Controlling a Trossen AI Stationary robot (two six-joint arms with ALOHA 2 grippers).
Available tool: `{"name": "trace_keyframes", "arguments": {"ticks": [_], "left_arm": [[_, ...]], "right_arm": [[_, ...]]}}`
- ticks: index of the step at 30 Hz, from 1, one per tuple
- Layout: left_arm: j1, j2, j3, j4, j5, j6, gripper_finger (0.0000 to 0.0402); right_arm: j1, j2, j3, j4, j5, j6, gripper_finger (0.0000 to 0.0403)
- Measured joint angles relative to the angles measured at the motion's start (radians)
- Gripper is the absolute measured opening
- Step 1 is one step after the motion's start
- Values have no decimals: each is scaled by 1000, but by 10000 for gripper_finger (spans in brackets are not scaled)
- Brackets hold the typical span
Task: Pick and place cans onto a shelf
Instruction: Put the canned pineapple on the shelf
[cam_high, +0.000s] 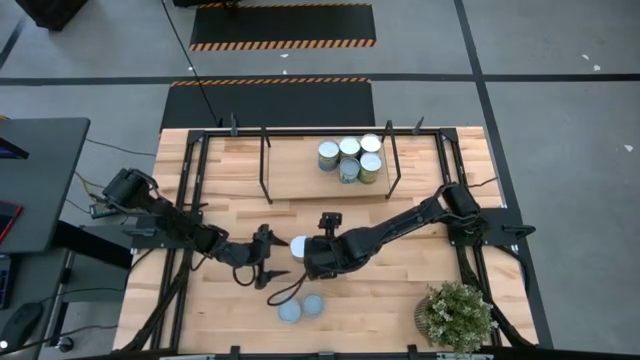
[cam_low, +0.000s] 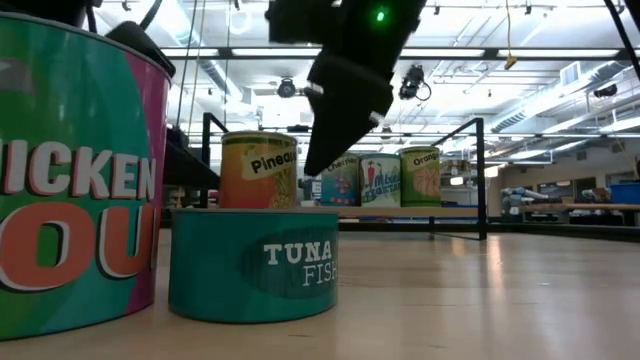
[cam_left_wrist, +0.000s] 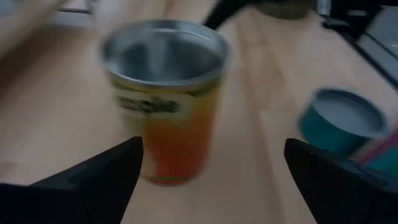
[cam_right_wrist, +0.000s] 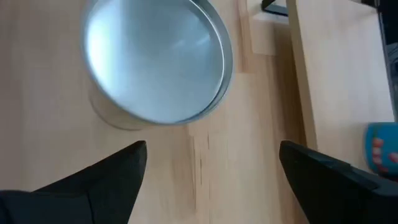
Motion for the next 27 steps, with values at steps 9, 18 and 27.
{"name": "trace_keyframes", "arguments": {"ticks": [9, 18, 27], "left_arm": [[51, 0, 0, -2, -140, 5, 396], [65, 1, 0, -20, -140, 6, 396], [66, 1, 0, -55, -180, 5, 396]], "right_arm": [[4, 3, -36, 81, -62, 43, 375], [40, 3, -35, 161, -112, 46, 375], [82, 3, -35, 148, -114, 129, 375]]}}
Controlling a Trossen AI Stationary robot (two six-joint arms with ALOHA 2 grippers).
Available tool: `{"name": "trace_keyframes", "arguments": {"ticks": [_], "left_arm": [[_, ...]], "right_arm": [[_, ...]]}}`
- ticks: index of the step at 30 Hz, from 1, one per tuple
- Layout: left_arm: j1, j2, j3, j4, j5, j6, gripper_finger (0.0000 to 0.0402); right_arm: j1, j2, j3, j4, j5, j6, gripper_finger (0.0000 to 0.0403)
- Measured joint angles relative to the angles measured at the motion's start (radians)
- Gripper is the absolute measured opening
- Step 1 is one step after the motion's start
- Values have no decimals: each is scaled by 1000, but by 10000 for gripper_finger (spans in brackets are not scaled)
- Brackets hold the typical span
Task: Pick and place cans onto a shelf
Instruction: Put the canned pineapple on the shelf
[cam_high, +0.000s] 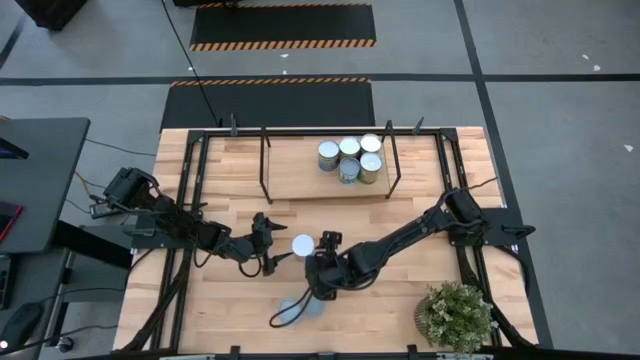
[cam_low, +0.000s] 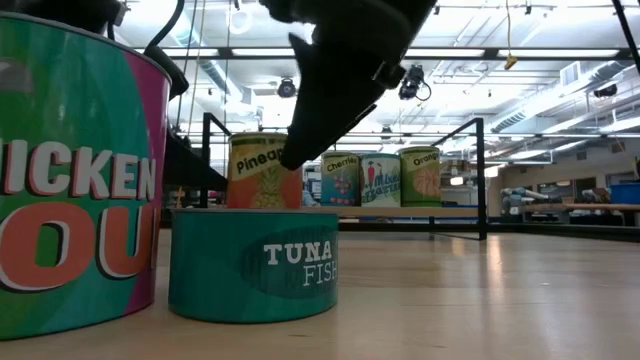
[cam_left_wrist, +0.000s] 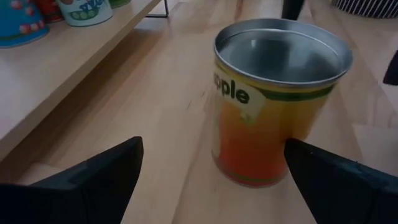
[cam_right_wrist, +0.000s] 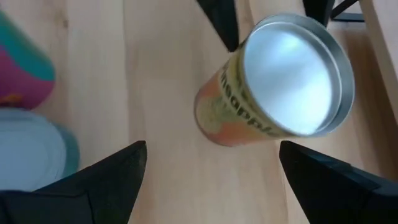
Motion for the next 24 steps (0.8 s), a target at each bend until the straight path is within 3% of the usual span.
{"name": "trace_keyframes", "arguments": {"ticks": [12, 20, 24], "left_arm": [[-1, 0, 0, -9, 214, 1, 396], [-1, 0, 0, -10, 234, 1, 396], [-1, 0, 0, -24, 246, 1, 396]], "right_arm": [[1, -11, 107, -84, 31, -35, 375], [-83, -6, 142, 103, -109, -193, 376], [-134, 0, 142, 114, -169, -232, 383]]}}
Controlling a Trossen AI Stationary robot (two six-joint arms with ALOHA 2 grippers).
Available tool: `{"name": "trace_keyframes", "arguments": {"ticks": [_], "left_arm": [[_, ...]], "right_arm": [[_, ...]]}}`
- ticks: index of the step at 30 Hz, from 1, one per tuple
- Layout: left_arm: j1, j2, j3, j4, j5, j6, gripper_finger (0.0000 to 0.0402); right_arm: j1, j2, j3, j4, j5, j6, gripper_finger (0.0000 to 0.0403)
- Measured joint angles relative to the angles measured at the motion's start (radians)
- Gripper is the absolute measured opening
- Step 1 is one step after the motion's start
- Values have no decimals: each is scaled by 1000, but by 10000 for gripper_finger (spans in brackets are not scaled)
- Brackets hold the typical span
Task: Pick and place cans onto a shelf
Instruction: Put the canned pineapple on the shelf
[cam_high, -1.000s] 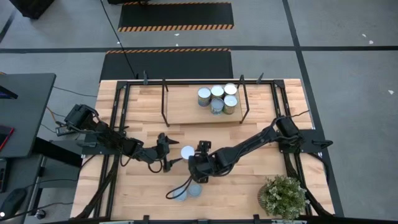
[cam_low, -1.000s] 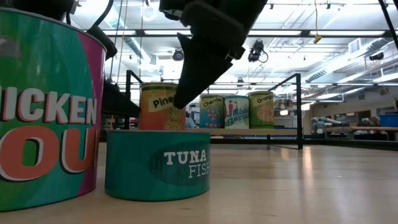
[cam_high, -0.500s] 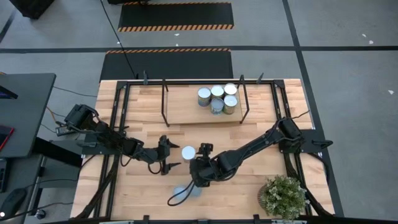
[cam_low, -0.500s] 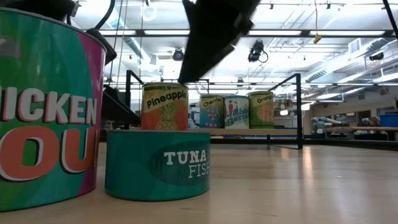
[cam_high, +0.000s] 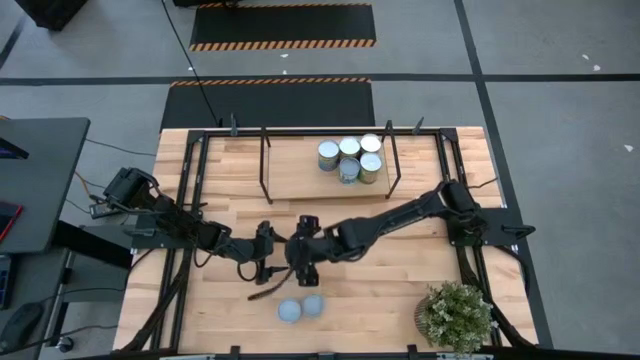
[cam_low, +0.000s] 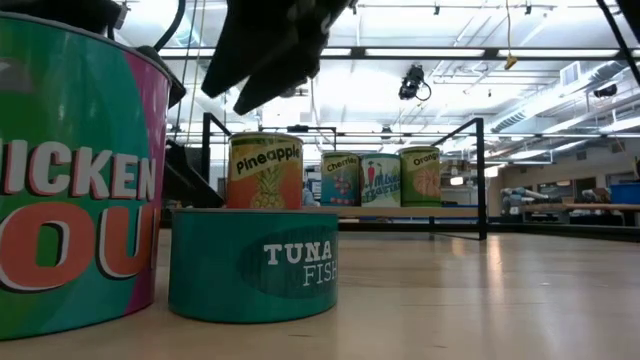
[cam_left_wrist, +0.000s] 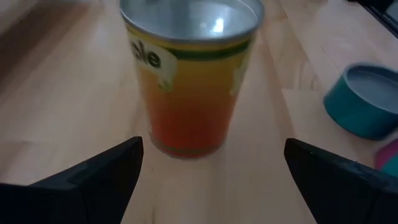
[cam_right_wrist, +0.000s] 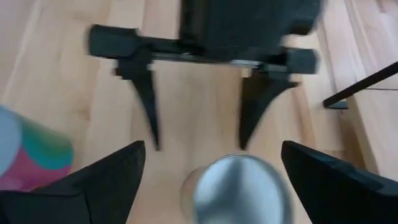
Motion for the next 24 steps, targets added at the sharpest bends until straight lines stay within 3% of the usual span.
{"name": "trace_keyframes", "arguments": {"ticks": [14, 24], "left_arm": [[-8, -141, -1, -205, 40, -28, 396], [-35, -151, -1, -237, 40, -54, 396]], "right_arm": [[-67, 35, -1, 29, -80, -141, 400], [-74, 35, -10, -35, -75, -99, 399]]}}
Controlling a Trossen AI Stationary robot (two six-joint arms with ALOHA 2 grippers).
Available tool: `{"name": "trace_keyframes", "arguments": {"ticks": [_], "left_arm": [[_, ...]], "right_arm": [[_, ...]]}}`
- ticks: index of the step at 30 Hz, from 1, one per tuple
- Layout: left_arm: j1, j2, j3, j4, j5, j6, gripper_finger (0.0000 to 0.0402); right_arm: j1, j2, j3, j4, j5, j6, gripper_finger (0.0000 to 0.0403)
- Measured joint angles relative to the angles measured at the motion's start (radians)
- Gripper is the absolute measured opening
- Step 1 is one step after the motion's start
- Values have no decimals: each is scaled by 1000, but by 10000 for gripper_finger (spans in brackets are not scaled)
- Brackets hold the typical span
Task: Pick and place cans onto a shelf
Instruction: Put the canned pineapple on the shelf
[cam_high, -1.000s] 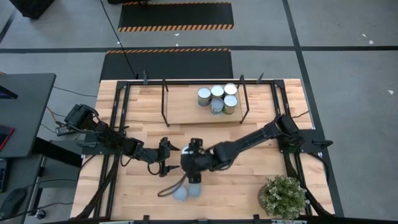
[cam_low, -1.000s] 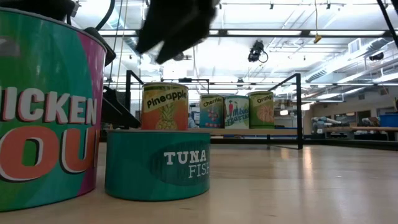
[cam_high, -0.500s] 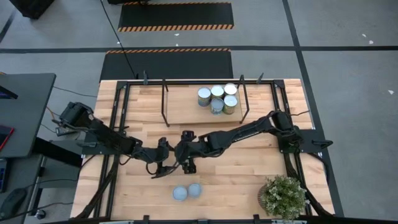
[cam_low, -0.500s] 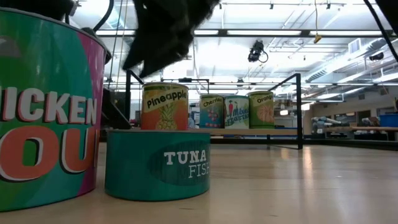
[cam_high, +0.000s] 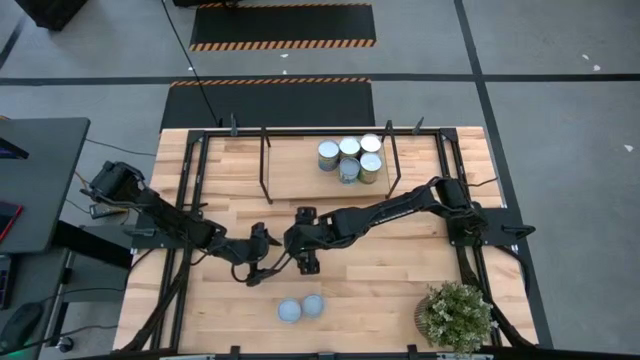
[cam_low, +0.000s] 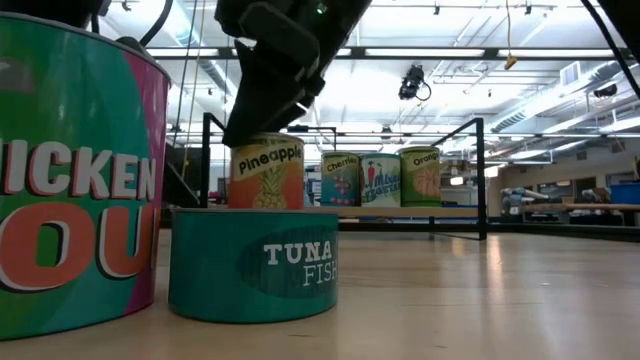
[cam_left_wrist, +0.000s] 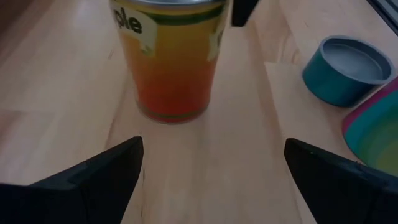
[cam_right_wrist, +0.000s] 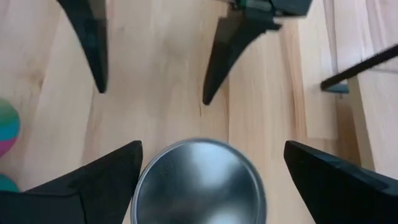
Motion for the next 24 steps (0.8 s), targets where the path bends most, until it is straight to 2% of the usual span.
{"name": "trace_keyframes", "arguments": {"ticks": [11, 21, 24], "left_arm": [[0, 0, 0, 7, 0, 1, 396], [0, 0, 0, 13, 0, 1, 396], [0, -23, 0, 14, 0, 6, 396]], "right_arm": [[-3, -1, -65, -13, 2, 46, 396], [-14, -2, -63, 0, 1, 92, 326], [-21, -12, -15, -100, 6, 70, 321]]}}
